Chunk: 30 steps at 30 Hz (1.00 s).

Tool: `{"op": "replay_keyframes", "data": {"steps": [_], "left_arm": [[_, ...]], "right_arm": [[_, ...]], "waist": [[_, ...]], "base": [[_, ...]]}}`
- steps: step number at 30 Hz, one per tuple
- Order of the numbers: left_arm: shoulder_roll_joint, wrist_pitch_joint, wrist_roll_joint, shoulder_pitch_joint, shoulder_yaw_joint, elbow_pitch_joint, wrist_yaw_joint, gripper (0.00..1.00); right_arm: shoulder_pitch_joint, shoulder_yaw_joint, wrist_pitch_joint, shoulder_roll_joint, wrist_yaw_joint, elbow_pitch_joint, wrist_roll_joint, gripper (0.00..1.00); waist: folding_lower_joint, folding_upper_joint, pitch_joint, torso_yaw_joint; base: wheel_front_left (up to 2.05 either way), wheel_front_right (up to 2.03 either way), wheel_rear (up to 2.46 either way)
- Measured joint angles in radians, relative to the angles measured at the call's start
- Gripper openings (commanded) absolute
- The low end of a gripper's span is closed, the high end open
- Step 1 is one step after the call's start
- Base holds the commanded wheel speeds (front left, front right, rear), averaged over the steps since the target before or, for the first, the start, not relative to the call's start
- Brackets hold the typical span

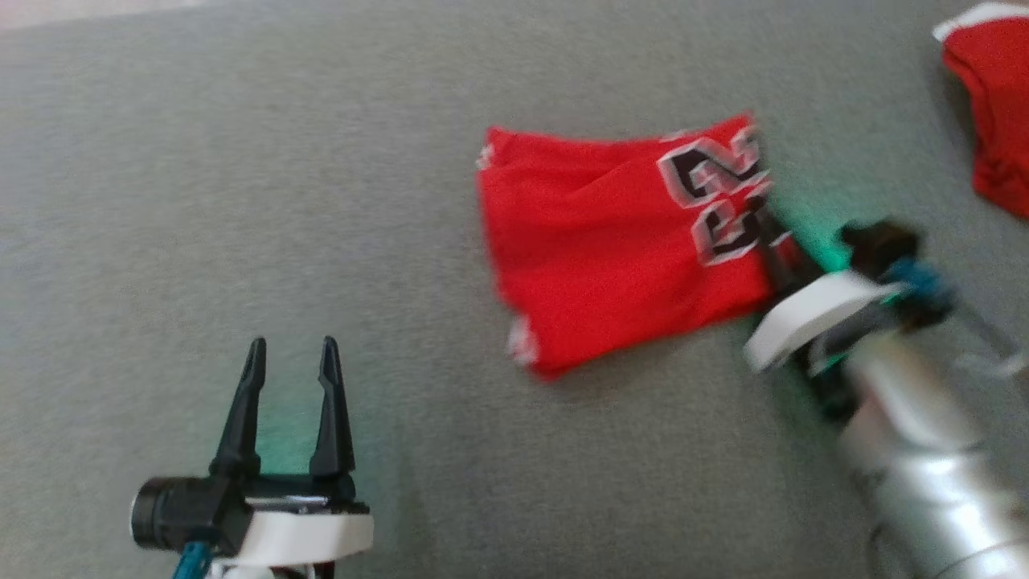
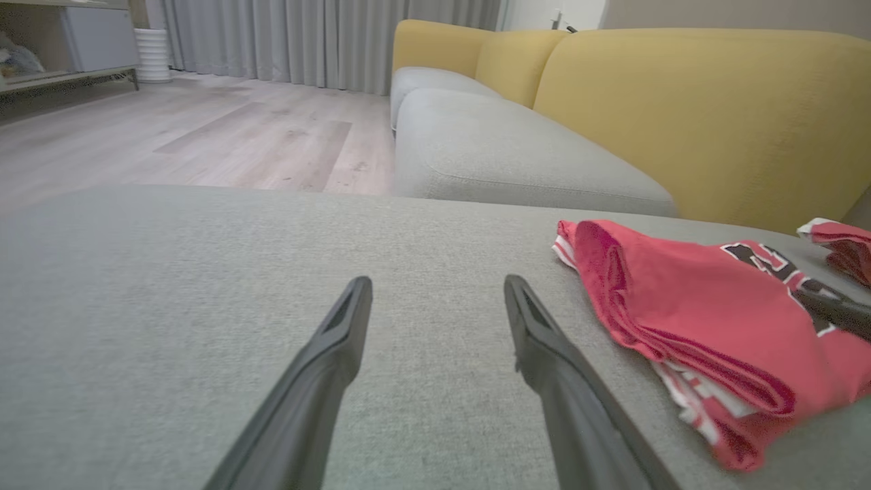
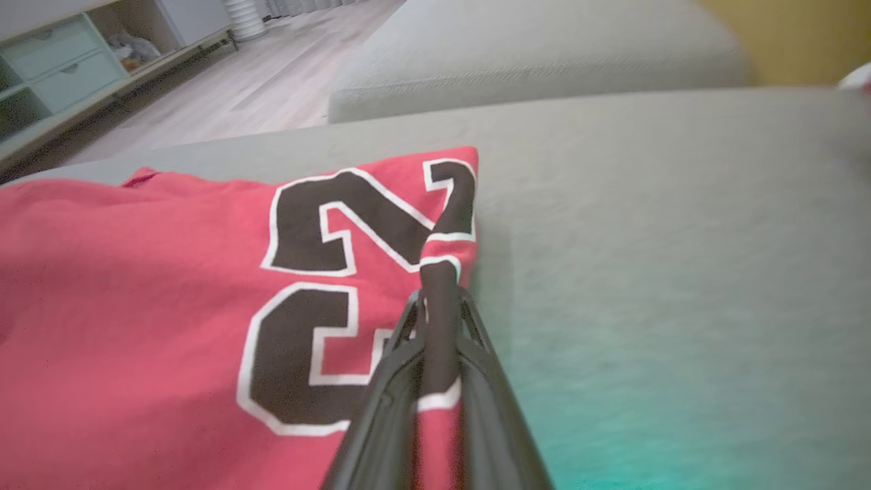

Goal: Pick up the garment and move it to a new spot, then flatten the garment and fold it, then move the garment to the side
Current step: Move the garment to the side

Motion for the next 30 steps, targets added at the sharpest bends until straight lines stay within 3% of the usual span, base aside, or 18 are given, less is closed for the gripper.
{"op": "replay_keyframes", "data": {"steps": [9, 18, 19, 20, 25, 30], "left_arm": [[-0.001, 0.000, 0.049, -0.103, 0.010, -0.016, -0.022, 1.00], [-0.002, -0.001, 0.077, -0.176, 0.019, -0.033, -0.047, 1.00], [-0.002, -0.002, 0.077, -0.180, 0.021, -0.037, -0.050, 1.00], [-0.002, -0.002, 0.077, -0.183, 0.025, -0.044, -0.051, 1.00], [-0.002, -0.005, 0.077, -0.195, 0.031, -0.054, -0.055, 1.00], [-0.003, -0.004, 0.054, -0.210, 0.033, -0.016, -0.054, 1.00]], "right_arm": [[-0.166, -0.168, -0.006, -0.186, 0.000, -0.137, -0.093, 0.00], [-0.177, -0.420, 0.092, -0.320, 0.000, -0.297, -0.176, 0.00], [-0.176, -0.458, 0.108, -0.330, 0.000, -0.310, -0.191, 0.40], [-0.175, -0.493, 0.118, -0.336, 0.000, -0.328, -0.211, 1.00], [-0.150, -0.566, 0.112, -0.318, 0.000, -0.437, -0.299, 1.00], [-0.061, -0.550, 0.037, -0.194, 0.000, -0.516, -0.358, 1.00]], "waist": [[0.0001, 0.0000, 0.122, -0.089], [0.0000, 0.0000, 0.243, -0.151], [-0.0001, 0.0000, 0.252, -0.155], [0.0000, 0.0000, 0.259, -0.159], [0.0000, 0.0000, 0.264, -0.162], [0.0000, 0.0000, 0.224, -0.153]], "base": [[0.00, 0.00, 0.00], [0.00, 0.00, 0.00], [0.00, 0.00, 0.00], [0.00, 0.00, 0.00], [0.00, 0.00, 0.00], [0.00, 0.00, 0.00]]}}
